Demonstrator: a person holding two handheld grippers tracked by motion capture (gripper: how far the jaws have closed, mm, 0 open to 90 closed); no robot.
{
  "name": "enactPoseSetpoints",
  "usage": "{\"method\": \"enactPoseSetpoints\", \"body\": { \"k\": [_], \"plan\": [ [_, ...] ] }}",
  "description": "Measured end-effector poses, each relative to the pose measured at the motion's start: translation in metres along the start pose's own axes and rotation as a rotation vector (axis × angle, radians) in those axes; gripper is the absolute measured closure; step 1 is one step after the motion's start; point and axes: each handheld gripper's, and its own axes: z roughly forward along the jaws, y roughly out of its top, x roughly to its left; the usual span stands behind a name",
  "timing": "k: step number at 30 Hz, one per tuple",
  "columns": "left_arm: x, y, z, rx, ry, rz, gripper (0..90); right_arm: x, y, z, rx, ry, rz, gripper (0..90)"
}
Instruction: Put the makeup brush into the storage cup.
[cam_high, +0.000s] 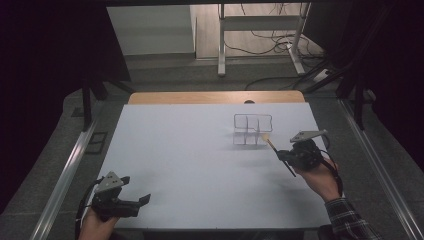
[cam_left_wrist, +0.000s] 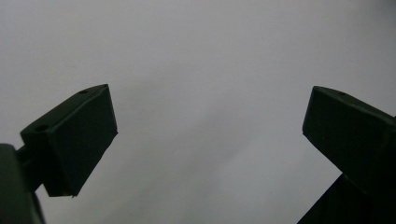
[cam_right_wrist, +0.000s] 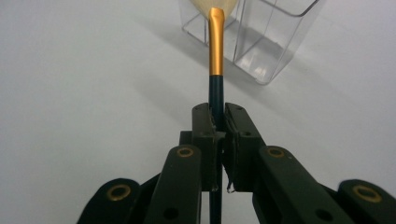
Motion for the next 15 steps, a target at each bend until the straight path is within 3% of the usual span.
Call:
{"method": "enactPoseSetpoints", "body": {
  "k": [15],
  "plan": [
    [-0.0001, 0.0002, 0.0003, 0.005, 0.001, 0.002, 3.5, -0.0049, 0.0003, -0.0091, -0.113, -0.020, 0.060, 83.4]
  ]
}}
